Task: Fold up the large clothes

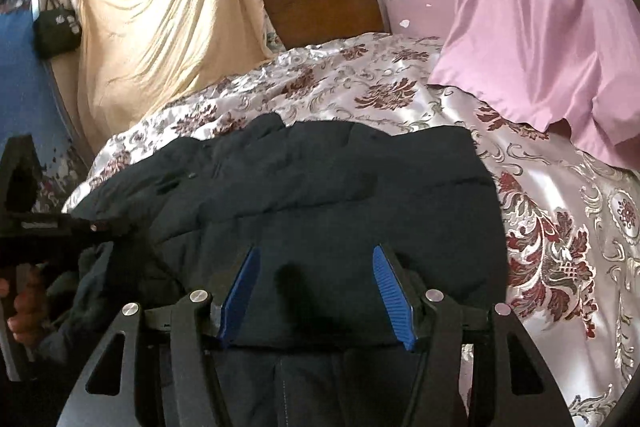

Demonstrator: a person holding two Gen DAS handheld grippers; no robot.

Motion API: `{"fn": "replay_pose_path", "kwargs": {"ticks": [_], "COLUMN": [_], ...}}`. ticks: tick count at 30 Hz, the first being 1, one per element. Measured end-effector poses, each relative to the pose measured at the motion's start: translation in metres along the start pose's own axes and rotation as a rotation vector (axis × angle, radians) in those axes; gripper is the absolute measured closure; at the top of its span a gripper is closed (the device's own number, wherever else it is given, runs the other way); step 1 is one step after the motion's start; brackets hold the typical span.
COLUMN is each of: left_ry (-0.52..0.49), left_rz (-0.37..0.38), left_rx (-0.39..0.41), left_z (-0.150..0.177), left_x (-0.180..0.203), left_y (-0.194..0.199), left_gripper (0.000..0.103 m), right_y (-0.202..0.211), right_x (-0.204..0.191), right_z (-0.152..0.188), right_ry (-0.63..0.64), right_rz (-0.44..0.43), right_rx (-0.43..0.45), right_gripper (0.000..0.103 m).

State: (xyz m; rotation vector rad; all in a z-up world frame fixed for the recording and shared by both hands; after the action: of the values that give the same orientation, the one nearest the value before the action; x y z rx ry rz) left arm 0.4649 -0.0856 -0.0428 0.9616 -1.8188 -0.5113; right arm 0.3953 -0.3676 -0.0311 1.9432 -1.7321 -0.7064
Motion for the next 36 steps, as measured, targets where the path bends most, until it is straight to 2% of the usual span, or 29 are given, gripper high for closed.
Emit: {"fn": "replay_pose_path", "kwargs": {"ticks": [3, 6, 11, 14, 15, 18, 24, 29, 33, 36], "left_ry": [-0.028, 0.018, -0.007, -0.001, 0.014, 0.049, 0.095, 0.089, 0.057, 0.055], "left_rz": [-0.024, -0.060, -0.215, -0.289, -0.324, -0.393, -0.535, -0.588, -0.601, -0.560], "left_rx": [0.026, 0.074, 0.176, 0.218, 0.237, 0.251, 0.247, 0.207, 0.210, 0.209], "left_z": [-0.004, -0.020, -0.044, -0.049, -0.051, -0.052, -0.047, -0.036, -0.029, -0.030], "left_x": [0.007, 0.003, -0.015, -0.034, -0.044, -0.070, -0.114, -0.136, -0.139, -0.141], "left_y": [0.003, 0.013, 0.033, 0.042, 0.046, 0.051, 0.061, 0.050, 0.040, 0.042], "left_gripper": [0.102, 0.102, 0.102, 0.102, 0.102, 0.102, 0.102, 0.101, 0.100, 0.097], "right_y": [0.000, 0.003, -0.009, -0.026, -0.031, -0.047, -0.082, -0.136, -0.147, -0.143], "right_x": [-0.001, 0.007, 0.030, 0.037, 0.038, 0.030, 0.021, 0.004, 0.002, 0.006], "right_z": [0.001, 0.000, -0.026, -0.042, -0.047, -0.057, -0.057, -0.028, -0.018, -0.018], "right_ry": [0.006, -0.019, -0.022, -0.015, -0.010, 0.041, 0.099, 0.197, 0.214, 0.196], "right_rz": [0.010, 0.033, 0.117, 0.119, 0.117, 0.108, 0.096, 0.108, 0.117, 0.112], "right_rx": [0.005, 0.017, 0.016, 0.002, 0.001, -0.001, -0.046, -0.205, -0.233, -0.220], "right_gripper": [0.046, 0.046, 0.046, 0.047, 0.050, 0.056, 0.057, 0.058, 0.058, 0.058]}}
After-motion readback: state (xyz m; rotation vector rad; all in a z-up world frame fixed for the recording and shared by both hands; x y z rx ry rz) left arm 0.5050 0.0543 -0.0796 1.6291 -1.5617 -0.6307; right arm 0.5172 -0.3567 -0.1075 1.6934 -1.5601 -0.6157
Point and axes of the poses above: each gripper's, at about its wrist camera, not at the fingertips, and y roughly against the way its jaws point, x to its right, z to its underside, the point moved 3 cm from there along -y, roughly the way its jaws point, and after that the axes turned 8 degrees about y, right-handed, at the moved point
